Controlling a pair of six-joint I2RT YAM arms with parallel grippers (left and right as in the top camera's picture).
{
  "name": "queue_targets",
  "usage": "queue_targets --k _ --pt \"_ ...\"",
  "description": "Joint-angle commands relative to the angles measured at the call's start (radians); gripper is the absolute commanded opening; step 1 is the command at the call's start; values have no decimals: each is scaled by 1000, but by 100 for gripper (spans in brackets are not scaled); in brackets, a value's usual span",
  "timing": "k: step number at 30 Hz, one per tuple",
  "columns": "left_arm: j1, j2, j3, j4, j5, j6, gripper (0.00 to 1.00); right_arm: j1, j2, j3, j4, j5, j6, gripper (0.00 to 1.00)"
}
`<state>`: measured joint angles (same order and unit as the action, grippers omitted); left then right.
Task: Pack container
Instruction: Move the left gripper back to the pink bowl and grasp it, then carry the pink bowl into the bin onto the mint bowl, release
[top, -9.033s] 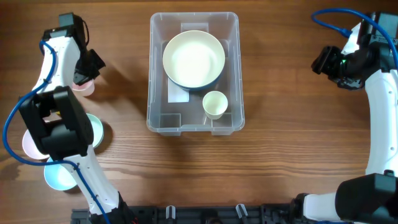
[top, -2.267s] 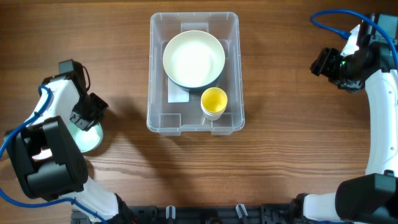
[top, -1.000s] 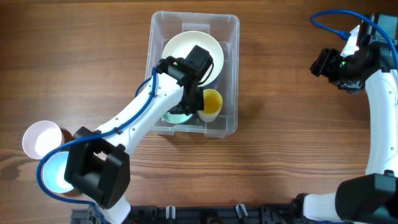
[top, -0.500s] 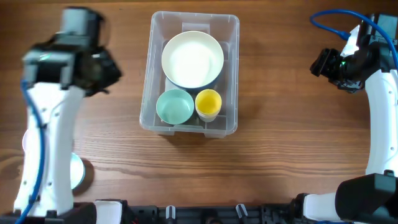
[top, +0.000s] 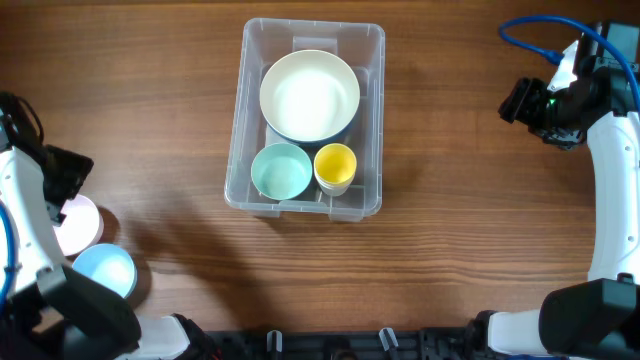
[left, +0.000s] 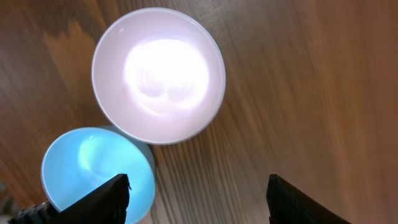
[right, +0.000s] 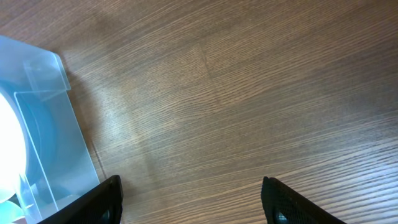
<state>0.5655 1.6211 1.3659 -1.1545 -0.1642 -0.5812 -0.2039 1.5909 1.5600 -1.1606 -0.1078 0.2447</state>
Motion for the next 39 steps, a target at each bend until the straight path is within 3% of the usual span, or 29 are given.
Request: queue_targets --k 1,11,13,19,25,29,33,39 --pt "13 104 -27 57 -2 53 71 4 -24 -3 0 -5 -9 72" --pt "13 361 -27 169 -2 80 70 4 -24 -3 -3 -5 -10 72" --pt "13 385 -27 175 20 80 61 4 -24 -3 -4 -5 -10 72" --pt "8 380 -26 173 26 80 8 4 -24 -3 -4 -5 -10 72" --pt "-64 306 19 135 56 106 4 4 -24 -5 -4 -5 -10 72" --pt "-182 180 137 45 58 111 4 4 -24 -5 -4 -5 -10 72" --pt "-387 13 223 -30 77 110 4 4 -24 -5 -4 -5 -9 72" --pt "-825 -103 223 -66 78 95 4 4 -24 -5 -7 -5 -6 73"
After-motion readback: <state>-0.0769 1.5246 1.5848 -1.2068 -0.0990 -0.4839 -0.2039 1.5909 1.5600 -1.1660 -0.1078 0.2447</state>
